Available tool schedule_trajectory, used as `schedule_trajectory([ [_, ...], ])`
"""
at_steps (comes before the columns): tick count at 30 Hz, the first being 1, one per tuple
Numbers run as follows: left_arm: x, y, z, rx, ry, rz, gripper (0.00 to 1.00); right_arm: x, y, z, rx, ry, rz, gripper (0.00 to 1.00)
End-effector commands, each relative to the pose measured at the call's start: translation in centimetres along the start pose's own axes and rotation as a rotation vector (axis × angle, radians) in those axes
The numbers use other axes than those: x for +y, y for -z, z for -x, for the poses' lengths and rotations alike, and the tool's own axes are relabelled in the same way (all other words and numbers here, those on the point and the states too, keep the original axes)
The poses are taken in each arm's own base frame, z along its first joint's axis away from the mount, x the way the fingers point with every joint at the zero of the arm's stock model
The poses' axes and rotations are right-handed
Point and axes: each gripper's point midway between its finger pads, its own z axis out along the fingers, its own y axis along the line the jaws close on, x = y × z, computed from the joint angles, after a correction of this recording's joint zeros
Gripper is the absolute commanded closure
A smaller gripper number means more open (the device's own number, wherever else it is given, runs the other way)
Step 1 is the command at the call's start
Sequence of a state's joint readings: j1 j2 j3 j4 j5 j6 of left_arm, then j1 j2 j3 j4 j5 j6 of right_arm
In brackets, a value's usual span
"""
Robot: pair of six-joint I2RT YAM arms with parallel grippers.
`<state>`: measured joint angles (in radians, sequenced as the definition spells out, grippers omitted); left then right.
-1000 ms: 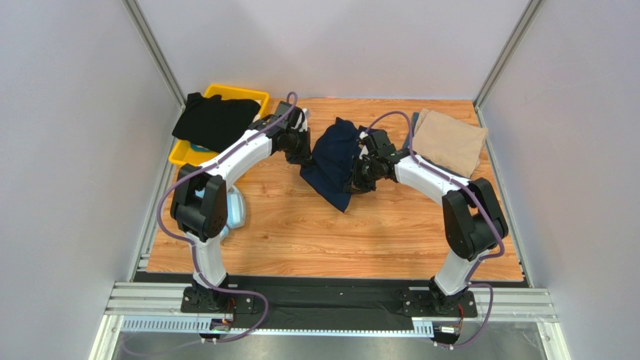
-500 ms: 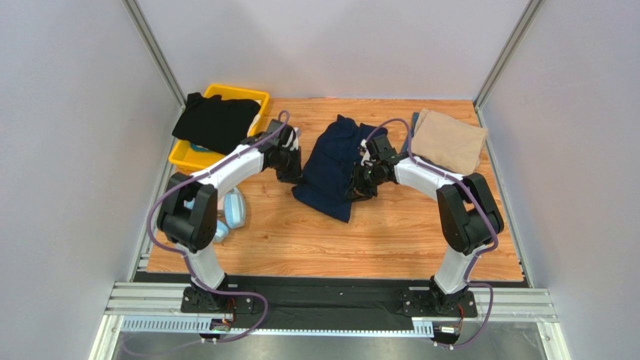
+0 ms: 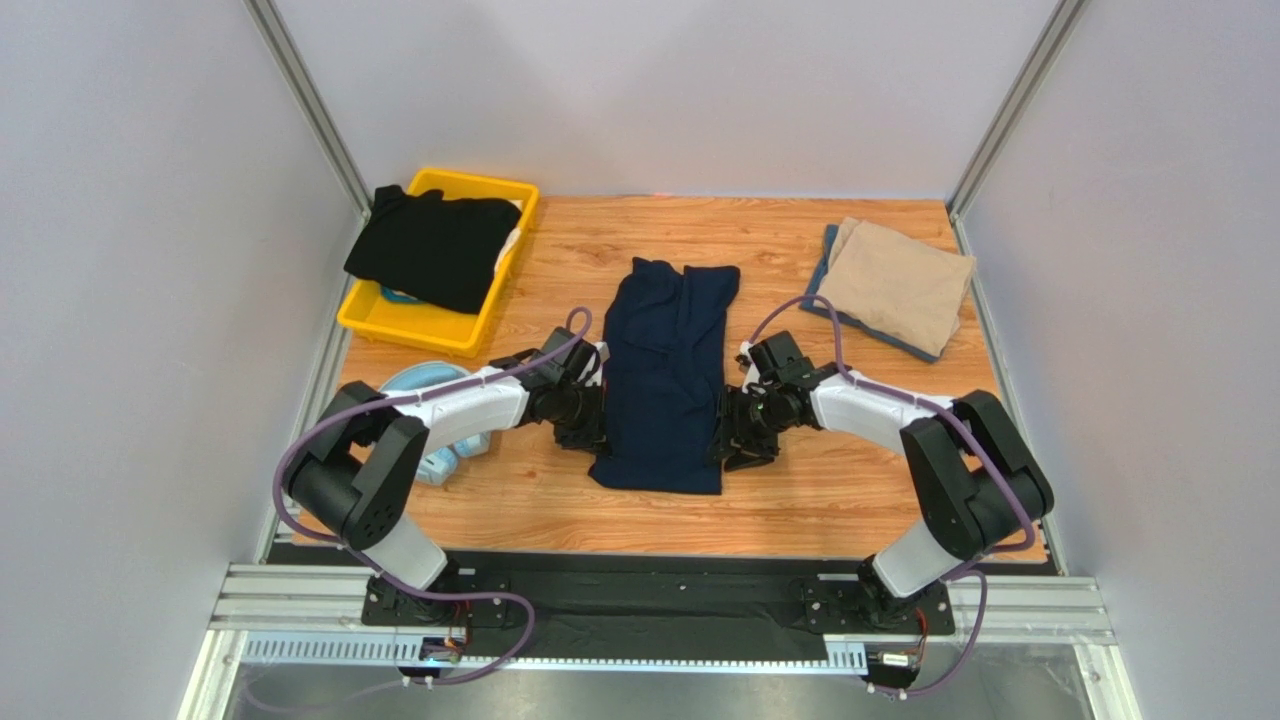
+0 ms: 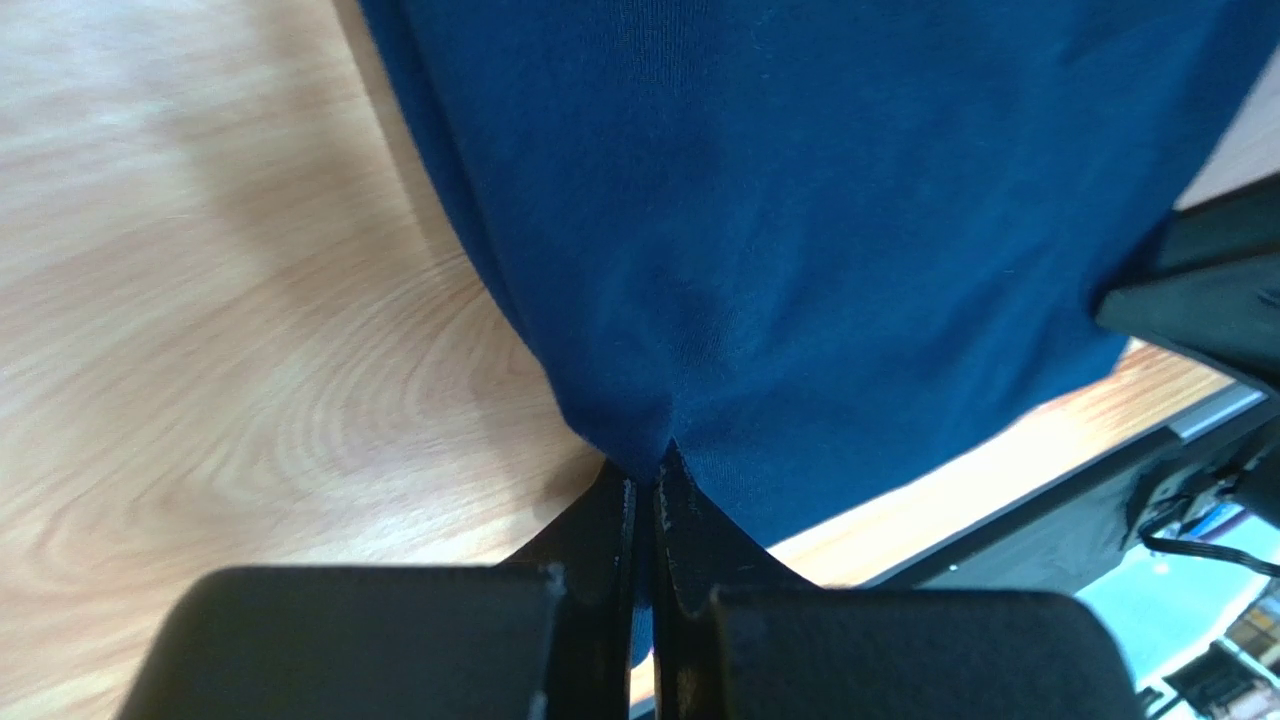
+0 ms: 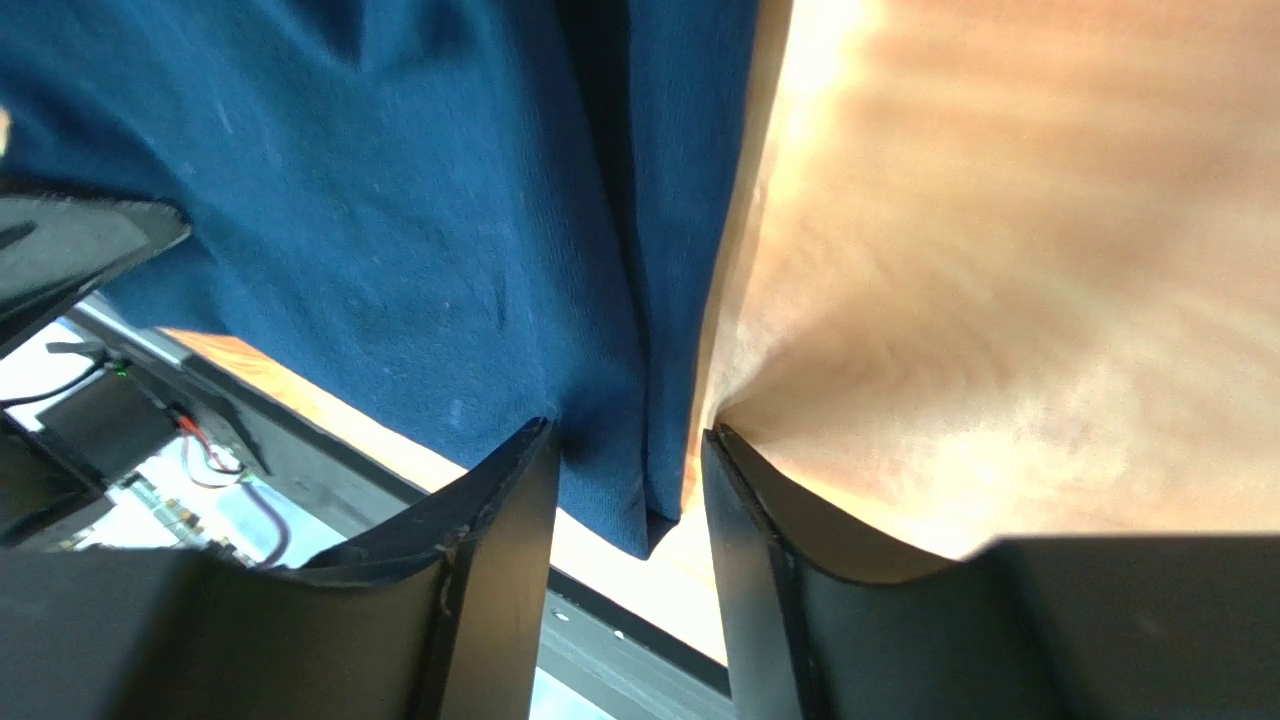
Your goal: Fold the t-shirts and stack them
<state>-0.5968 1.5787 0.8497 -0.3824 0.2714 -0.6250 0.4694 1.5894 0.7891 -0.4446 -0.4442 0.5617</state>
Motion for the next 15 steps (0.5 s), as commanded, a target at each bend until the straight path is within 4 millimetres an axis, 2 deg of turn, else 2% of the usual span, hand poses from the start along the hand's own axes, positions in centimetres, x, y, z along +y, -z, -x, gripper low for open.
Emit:
schedule_trajectory([
  [1, -1.1, -1.0, -0.2, -0.011, -0.011, -0.043, 1.0, -0.1, 0.0, -0.1, -0.05, 0.034, 0.004, 0.52],
  [2, -0.9, -1.2, -0.6, -0.001, -0.011, -0.04, 0.99, -0.1, -0.1, -0.5, -0.037, 0.037, 0.008, 0.52],
  [3, -0.9, -1.3, -0.8, 0.003, -0.016, -0.039, 0.96, 0.0, -0.2, -0.9, -0.018, 0.037, 0.022, 0.52],
  [4, -0.9, -1.3, -0.9, 0.007, -0.015, -0.039, 0.89, 0.0, -0.3, -1.2, -0.009, 0.043, 0.024, 0.52],
  [7, -0.6, -1.5, -1.6, 0.028, -0.016, -0.034, 0.82, -0.4, -0.7, -2.1, 0.014, 0.042, 0.005, 0.52],
  [15, 1.3, -2.4, -4.3, 0.093, -0.015, 0.012, 0.76, -2.1, -1.7, -5.1, 0.073, 0.036, -0.067, 0.53],
])
